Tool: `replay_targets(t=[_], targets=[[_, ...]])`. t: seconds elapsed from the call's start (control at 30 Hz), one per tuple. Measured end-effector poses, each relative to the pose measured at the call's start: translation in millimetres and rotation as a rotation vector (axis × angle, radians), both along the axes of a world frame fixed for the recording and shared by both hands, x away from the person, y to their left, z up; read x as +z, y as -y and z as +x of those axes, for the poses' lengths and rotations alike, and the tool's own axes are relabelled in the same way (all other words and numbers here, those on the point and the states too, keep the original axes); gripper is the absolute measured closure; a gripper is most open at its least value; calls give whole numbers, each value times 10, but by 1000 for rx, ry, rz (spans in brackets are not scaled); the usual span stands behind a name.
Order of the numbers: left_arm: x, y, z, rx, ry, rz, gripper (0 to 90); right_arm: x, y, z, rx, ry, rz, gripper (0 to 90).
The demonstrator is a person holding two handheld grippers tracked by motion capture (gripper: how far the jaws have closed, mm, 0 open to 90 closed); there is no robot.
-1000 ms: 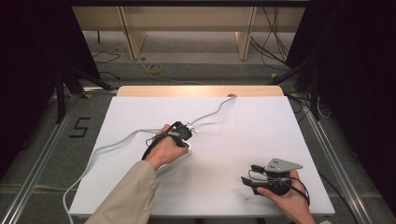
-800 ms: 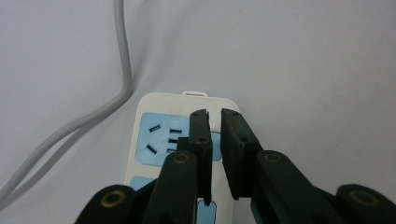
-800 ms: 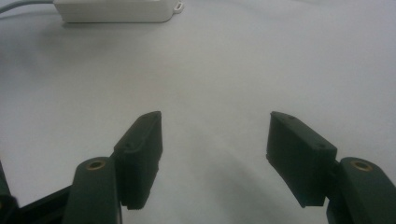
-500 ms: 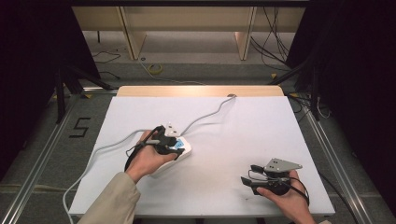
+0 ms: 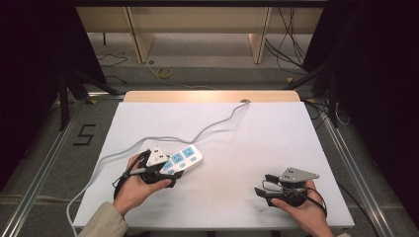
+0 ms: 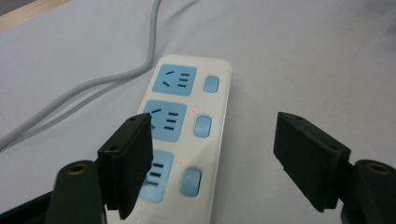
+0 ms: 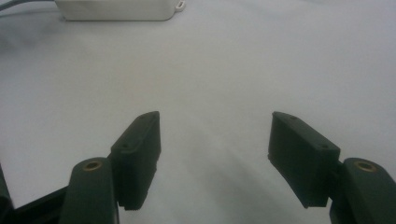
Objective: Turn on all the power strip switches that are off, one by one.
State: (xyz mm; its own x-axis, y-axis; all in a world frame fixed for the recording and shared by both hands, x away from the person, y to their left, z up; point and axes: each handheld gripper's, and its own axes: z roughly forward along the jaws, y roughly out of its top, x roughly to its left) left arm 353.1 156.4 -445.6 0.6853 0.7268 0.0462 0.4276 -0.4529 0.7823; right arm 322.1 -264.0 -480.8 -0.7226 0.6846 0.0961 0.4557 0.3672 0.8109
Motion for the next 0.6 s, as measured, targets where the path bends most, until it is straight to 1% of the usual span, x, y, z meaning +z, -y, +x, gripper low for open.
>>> replay_targets(t=[0.1,0.13,0.23,0.3,0.37,0.47,0.6], targets=[[-57,-55,-72,7,3,-12,268,0,0,-3,2,-1,-1,346],[-77,-71,-96,2,3,-13,268,0,-1,-3,2,0,-1,345],[-132,-124,-162,-4,5,-9,263,-1,0,-5,5,0,-4,343],[-161,-152,-208,5,11,-12,258,-2,-2,-6,4,-1,-2,341],[-177,-180,-248,7,22,-5,249,-3,-2,-5,7,-1,-3,340],[-202,-223,-276,19,32,1,239,-10,-8,-4,9,-1,-1,338],[-231,-237,-280,25,28,11,237,-12,-10,-7,10,0,-4,336]])
